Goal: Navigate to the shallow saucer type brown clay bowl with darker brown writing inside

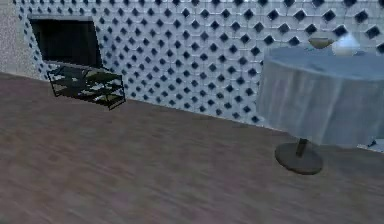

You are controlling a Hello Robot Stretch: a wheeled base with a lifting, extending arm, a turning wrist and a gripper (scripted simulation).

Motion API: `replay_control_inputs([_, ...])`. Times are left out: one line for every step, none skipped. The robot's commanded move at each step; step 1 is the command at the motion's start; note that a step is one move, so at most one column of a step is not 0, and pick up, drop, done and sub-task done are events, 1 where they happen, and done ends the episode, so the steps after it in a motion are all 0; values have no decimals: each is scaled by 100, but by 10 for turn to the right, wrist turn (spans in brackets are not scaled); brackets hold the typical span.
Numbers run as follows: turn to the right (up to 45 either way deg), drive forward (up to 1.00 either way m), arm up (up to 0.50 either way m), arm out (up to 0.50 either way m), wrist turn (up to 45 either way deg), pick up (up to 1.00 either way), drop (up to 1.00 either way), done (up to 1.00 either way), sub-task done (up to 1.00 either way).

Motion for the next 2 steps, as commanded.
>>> replay_control_inputs([0, 100, 0, 0, 0, 0, 0, 0, 0])
replay_control_inputs([-30, 0, 0, 0, 0, 0, 0, 0, 0])
